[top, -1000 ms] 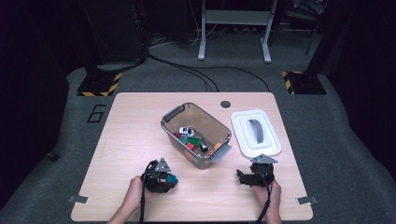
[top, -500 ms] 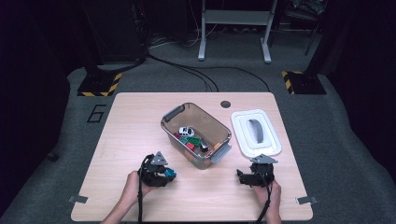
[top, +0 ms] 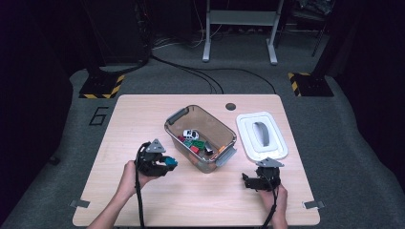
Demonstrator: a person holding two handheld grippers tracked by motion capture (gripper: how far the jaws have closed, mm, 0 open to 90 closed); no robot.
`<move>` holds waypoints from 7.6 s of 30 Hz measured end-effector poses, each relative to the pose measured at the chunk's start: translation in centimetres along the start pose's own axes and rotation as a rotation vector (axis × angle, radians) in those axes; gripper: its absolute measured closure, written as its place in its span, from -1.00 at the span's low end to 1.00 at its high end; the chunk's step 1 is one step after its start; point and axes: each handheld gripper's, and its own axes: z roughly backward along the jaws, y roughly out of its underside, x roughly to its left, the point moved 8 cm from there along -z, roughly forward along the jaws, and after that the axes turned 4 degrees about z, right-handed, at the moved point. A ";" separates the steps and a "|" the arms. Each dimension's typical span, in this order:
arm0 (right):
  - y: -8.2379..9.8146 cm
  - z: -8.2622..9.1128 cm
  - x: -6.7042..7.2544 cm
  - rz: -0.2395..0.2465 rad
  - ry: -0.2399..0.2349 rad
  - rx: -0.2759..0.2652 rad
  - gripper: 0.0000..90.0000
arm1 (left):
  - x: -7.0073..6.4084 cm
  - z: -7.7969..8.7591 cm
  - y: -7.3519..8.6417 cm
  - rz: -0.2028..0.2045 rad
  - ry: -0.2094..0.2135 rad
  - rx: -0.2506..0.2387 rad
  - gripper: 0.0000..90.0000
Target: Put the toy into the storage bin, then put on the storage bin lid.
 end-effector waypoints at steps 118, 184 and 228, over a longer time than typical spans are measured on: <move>-6.8 -2.2 -7.8 -0.087 0.054 0.009 -0.89 | 8.1 -2.5 11.2 0.167 -0.217 -0.081 -0.82; -15.2 2.3 -11.4 -0.042 0.034 -0.040 0.50 | 7.7 -2.4 11.4 0.160 -0.219 -0.089 -0.82; -24.6 5.4 -3.8 0.037 -0.119 -0.125 0.49 | 7.7 -2.3 11.4 0.149 -0.219 -0.081 -0.82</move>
